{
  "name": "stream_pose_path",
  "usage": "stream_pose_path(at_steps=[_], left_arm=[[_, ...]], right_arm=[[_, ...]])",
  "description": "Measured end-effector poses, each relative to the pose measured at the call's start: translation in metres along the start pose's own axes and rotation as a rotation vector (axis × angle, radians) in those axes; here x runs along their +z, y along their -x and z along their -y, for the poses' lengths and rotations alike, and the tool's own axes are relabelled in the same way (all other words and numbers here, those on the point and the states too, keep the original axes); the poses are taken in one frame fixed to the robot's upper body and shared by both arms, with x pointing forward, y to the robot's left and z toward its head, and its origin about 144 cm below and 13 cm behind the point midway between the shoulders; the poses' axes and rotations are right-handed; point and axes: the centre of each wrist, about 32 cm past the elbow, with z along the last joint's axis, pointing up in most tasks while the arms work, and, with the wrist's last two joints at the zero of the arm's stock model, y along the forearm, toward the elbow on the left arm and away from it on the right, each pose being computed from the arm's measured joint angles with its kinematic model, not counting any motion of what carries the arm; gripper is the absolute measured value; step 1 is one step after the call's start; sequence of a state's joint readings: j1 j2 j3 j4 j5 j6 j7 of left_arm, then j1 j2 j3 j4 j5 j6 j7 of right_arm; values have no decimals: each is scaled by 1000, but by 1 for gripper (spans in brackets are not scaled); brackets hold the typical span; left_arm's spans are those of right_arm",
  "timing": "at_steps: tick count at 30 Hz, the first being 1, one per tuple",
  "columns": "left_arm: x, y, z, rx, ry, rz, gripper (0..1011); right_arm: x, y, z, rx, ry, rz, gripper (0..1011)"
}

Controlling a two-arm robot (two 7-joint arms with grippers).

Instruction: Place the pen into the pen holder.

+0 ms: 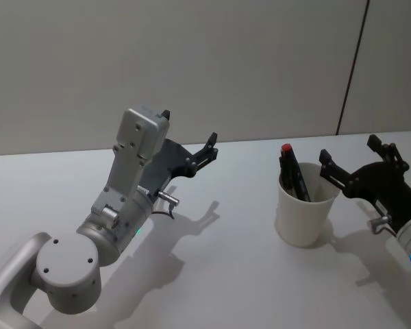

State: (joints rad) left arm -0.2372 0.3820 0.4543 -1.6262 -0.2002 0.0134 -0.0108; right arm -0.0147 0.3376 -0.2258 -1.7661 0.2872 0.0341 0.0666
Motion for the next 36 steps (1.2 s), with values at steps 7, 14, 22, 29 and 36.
stream_pose_path(at_steps=[7, 14, 22, 29, 36], left_arm=[[0, 0, 0, 0, 0, 0, 1001], [0, 0, 0, 0, 0, 0, 1001], [0, 0, 0, 0, -1, 0, 1001], [0, 0, 0, 0, -1, 0, 1001], [0, 0, 0, 0, -1, 0, 1001]], right_arm=[[0, 0, 0, 0, 0, 0, 1001], [0, 0, 0, 0, 0, 0, 1001], [0, 0, 0, 0, -1, 0, 1001], [0, 0, 0, 0, -1, 0, 1001], [0, 0, 0, 0, -1, 0, 1001]])
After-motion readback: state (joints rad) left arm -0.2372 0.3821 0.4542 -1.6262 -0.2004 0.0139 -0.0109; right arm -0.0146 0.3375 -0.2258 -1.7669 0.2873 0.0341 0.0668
